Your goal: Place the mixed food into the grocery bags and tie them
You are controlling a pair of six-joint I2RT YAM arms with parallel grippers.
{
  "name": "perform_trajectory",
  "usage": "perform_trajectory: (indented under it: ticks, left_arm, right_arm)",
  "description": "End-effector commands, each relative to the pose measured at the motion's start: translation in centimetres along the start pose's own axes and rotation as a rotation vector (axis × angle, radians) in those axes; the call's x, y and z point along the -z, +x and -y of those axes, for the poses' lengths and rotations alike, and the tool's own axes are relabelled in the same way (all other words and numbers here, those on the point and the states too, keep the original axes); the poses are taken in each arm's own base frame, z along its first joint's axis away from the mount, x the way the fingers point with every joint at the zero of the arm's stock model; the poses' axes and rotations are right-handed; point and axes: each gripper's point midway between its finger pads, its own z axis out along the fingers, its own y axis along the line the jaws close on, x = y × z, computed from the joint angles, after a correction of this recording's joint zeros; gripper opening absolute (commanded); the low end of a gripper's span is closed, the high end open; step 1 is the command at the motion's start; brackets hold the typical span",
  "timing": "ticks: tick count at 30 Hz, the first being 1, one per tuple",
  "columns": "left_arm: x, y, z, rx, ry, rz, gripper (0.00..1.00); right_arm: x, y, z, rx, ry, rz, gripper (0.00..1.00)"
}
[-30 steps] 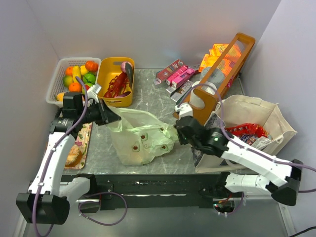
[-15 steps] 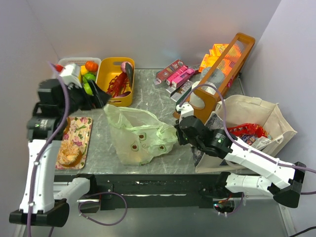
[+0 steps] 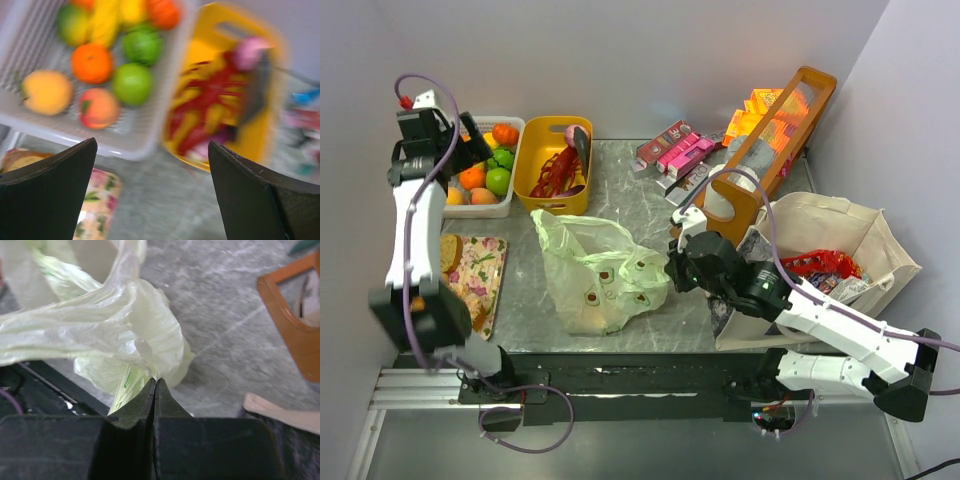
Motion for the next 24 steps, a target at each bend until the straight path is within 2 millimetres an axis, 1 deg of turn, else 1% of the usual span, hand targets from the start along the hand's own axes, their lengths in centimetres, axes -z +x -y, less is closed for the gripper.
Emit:
perform_trajectory:
  ticks: [1, 2, 3, 4, 5, 6, 7, 8, 9, 10, 11, 12, 13, 14, 15, 17, 18, 20, 21, 24]
  left_arm:
    - [-6.5, -0.1, -4.9, -0.114, -0.116, -0.012, 0.98]
    - [-7.5, -0.8, -4.3, -0.136, -0.097, 0.021, 0.97]
    - [-9.2, 0.0, -4.2, -0.152, -0.097, -0.003, 0.96]
    - [-9.7, -1.2, -3.8, -0.161, -0.086, 0.018, 0.95]
    - [-10.4, -1.1, -3.8, -0.162, -0.08, 0.004, 0.93]
    - [-11.5, 0.4, -4.0, -0.16, -0.082, -0.055, 0.91]
    - [-11.7, 0.1, -4.1, -0.168, -0.095, -0.05, 0.91]
    - [-12.0, 0.8, -4.2, -0.18, -0.101, -0.062, 0.9]
    - [-12.0, 0.4, -3.7, -0.191, -0.099, -0.026, 0.89]
    - [-12.2, 1.8, -4.1, -0.203, -0.108, -0.051, 0.89]
    - [-12.2, 2.0, -4.1, -0.208, -0.107, -0.048, 0.89]
    - [-12.0, 1.8, -3.4, -0.216, -0.093, -0.026, 0.89]
    - [-12.0, 2.5, -4.2, -0.208, -0.142, -0.025, 0.89]
    - [-12.0, 2.7, -4.1, -0.21, -0.158, -0.018, 0.89]
    - [-12.1, 3.3, -3.0, -0.224, -0.157, -0.018, 0.89]
    - [-12.7, 4.5, -2.7, -0.229, -0.209, -0.026, 0.91]
    - [-13.8, 5.7, -1.3, -0.251, -0.209, -0.045, 0.91]
    - [-15.1, 6.9, -0.7, -0.218, -0.241, -0.073, 0.92]
    - [-16.6, 7.3, -0.4, -0.154, -0.244, -0.074, 0.92]
    - [-19.0, 7.3, -0.4, -0.05, -0.276, -0.046, 0.9]
  right_arm:
    - [0.8, -2.5, -1.9, -0.026, -0.122, 0.104, 0.0]
    - [0.8, -2.1, -2.1, -0.023, -0.134, 0.095, 0.0]
    - [0.8, -2.0, -2.2, -0.022, -0.139, 0.095, 0.0]
    - [1.0, -2.2, -2.3, -0.026, -0.15, 0.107, 0.0]
    - [0.9, -1.8, -2.4, -0.027, -0.162, 0.103, 0.0]
    - [1.0, -1.9, -2.6, -0.027, -0.172, 0.108, 0.0]
    - [1.3, -1.9, -2.6, -0.031, -0.18, 0.115, 0.0]
    - [1.3, -1.8, -2.6, -0.029, -0.186, 0.113, 0.0]
    - [1.4, -1.7, -2.7, -0.029, -0.191, 0.109, 0.0]
    - [1.5, -1.8, -2.6, -0.031, -0.193, 0.113, 0.0]
    - [1.4, -1.5, -2.7, -0.026, -0.195, 0.108, 0.0]
    - [1.5, -1.5, -2.6, -0.023, -0.197, 0.108, 0.0]
    - [1.4, -1.4, -2.7, -0.021, -0.197, 0.105, 0.0]
    - [1.2, -1.2, -2.5, -0.017, -0.192, 0.1, 0.0]
    - [1.2, -1.1, -2.6, -0.014, -0.196, 0.097, 0.0]
    - [0.9, -0.9, -2.6, -0.008, -0.198, 0.09, 0.0]
    - [0.8, -0.8, -2.7, -0.008, -0.201, 0.087, 0.0]
    - [0.6, -0.7, -3.0, -0.009, -0.21, 0.073, 0.0]
    - [0.6, -0.5, -3.1, -0.009, -0.213, 0.065, 0.0]
    - [0.9, -0.5, -3.3, -0.022, -0.23, 0.067, 0.0]
